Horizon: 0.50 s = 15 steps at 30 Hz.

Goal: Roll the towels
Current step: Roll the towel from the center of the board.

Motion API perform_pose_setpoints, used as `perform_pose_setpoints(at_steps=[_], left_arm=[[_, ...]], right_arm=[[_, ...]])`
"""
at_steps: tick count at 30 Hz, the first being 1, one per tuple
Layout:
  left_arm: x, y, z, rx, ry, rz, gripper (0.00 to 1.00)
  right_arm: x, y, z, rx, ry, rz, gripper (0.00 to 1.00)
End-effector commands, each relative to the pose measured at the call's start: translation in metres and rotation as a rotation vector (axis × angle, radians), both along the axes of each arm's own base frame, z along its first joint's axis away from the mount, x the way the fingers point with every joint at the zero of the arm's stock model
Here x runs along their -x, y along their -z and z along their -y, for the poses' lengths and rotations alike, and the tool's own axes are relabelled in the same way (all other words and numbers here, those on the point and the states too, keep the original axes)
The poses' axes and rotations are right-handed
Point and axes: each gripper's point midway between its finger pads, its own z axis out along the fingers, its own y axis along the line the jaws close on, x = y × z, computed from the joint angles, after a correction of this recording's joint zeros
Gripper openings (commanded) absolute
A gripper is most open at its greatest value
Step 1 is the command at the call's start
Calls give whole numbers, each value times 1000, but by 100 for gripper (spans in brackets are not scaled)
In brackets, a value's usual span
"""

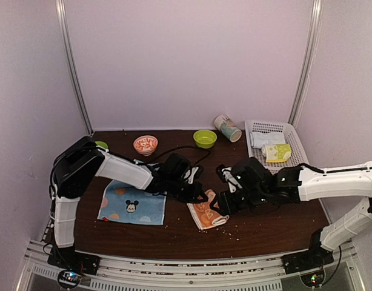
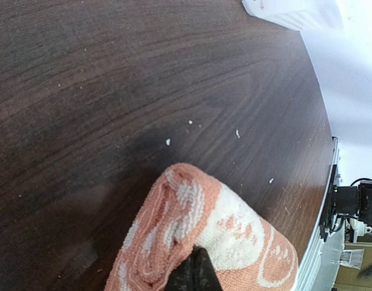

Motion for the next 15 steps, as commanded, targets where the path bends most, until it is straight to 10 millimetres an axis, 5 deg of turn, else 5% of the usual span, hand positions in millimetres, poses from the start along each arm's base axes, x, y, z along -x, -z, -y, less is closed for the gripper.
perform_pose_setpoints(at_steps=[1,6,15], left_arm=[[12,43,-31,-146,-33,-73,0],[12,44,-32,-151,-37,-72,0],[13,45,-36,-159,-45,-72,0]], right_arm=[[-17,-2,10,-202,63,-73,64],[-36,14,24,-335,147,-153,70],[-48,54,38,-428,315,-246,66]])
